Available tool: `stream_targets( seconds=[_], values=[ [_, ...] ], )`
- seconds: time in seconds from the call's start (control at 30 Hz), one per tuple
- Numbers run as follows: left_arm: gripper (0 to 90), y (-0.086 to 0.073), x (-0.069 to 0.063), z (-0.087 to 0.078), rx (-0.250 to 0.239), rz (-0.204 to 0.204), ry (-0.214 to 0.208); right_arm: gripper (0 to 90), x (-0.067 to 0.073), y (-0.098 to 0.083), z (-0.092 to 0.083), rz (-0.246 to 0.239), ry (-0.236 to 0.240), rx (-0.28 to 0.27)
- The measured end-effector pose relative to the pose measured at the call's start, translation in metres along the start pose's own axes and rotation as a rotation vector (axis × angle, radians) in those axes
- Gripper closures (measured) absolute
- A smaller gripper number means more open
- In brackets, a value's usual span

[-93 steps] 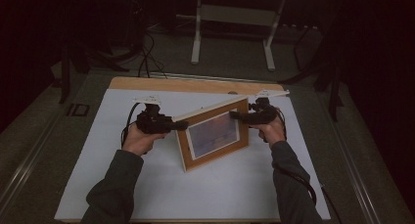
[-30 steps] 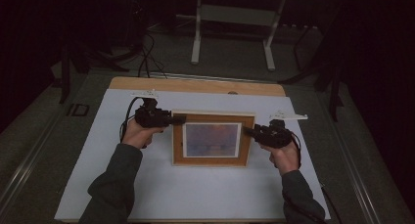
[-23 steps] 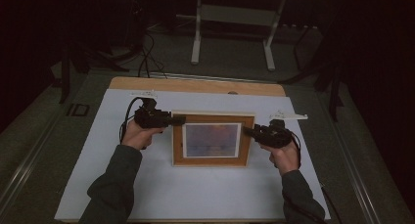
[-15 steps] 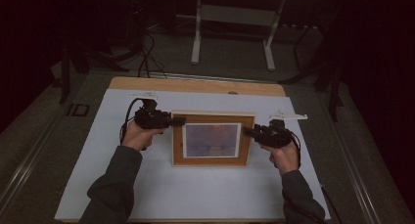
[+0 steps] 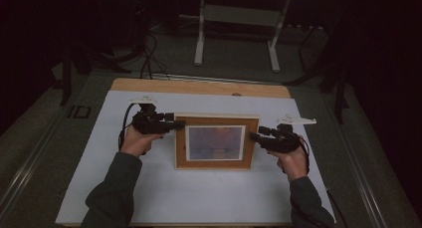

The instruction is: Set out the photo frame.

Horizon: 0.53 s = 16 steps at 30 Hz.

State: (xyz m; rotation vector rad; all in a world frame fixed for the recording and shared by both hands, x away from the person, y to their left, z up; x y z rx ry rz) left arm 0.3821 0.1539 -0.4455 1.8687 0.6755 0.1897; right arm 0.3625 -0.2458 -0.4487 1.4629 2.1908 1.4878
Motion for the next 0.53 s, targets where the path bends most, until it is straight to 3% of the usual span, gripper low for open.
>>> stream_targets(
  seconds=[0.23,0.33,0.43,0.53],
  values=[
    [39.1,-0.014,-0.017,-0.024,0.041,0.063,0.120,39.4,-0.002,-0.009,-0.009,-0.014,-0.018,0.024],
    [39.2,-0.028,-0.022,-0.035,0.071,0.070,0.183,38.2,-0.005,-0.016,-0.016,-0.001,-0.018,0.022],
    [39.2,-0.048,-0.026,-0.043,0.132,0.075,0.267,36.3,-0.010,-0.026,-0.021,0.014,-0.028,0.028],
    [39.2,-0.070,-0.029,-0.046,0.187,0.060,0.342,34.4,-0.015,-0.039,-0.021,0.017,-0.077,0.055]
  ],
)
Point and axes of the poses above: each handheld gripper's, and its own axes: z roughly forward along the jaws, y roughly out of its top, x roughly to its left, the point moved 2 cm from there along z, roughly forward along the jaws, and after that the axes turned 12 degrees about z, right-handed, at the moved point
